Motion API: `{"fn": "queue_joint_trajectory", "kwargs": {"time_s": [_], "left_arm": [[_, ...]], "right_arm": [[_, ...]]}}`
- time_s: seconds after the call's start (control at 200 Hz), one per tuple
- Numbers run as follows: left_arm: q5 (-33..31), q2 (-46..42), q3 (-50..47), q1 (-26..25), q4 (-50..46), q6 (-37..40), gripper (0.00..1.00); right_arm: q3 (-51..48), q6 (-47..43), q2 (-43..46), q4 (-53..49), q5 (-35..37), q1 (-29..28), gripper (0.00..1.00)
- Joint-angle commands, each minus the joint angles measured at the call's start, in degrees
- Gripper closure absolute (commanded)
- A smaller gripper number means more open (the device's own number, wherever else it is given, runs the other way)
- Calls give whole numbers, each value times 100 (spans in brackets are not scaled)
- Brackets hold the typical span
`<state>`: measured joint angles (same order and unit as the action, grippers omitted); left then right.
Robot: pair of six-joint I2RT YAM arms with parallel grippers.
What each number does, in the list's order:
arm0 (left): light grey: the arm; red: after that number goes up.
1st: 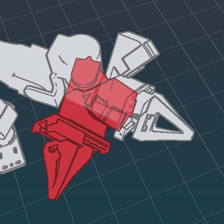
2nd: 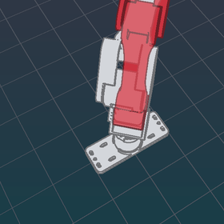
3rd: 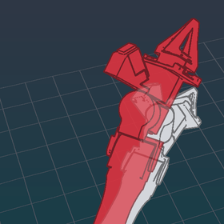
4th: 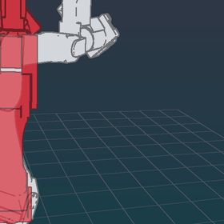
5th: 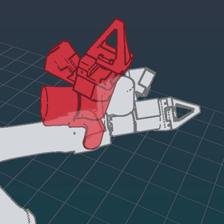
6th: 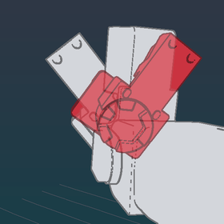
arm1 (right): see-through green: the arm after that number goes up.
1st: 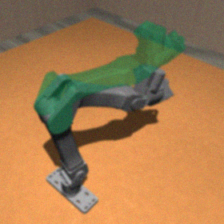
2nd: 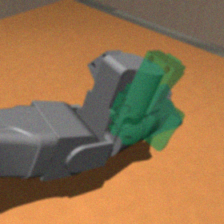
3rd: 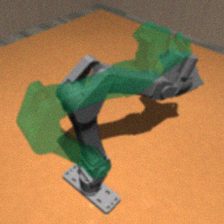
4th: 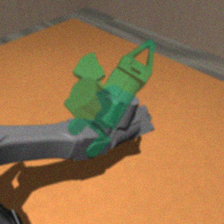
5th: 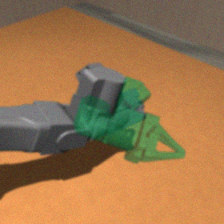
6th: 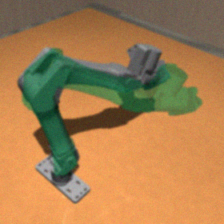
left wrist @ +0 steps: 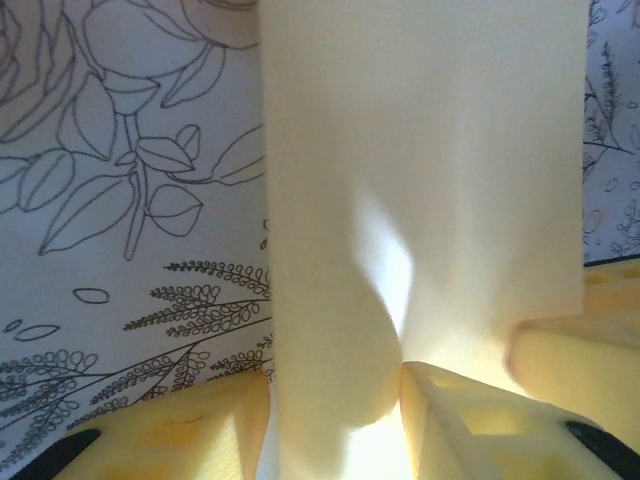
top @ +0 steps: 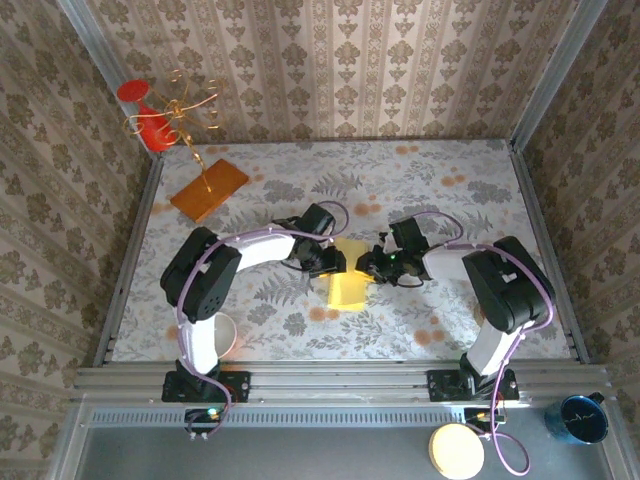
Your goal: Fold a paper plane with a square sheet of paper (pick it up from the middle)
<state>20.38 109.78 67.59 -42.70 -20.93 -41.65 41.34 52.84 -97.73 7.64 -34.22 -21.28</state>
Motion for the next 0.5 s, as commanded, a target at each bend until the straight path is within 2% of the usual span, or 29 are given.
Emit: {"fn": "queue_joint_trajectory", "kwargs": {"time_s": [0.0, 0.18, 0.495], "left_arm": [[-397, 483, -72, -125, -606, 154, 59], [-474, 647, -97, -142, -649, 302, 61], [-580, 930, -27, -175, -827, 694, 63]], "right_arm": [[-39, -204, 566, -508, 286, 181, 65], [-100, -583, 1209, -1196, 850, 495, 61], [-100, -737, 1362, -1372, 1241, 711, 62]]}}
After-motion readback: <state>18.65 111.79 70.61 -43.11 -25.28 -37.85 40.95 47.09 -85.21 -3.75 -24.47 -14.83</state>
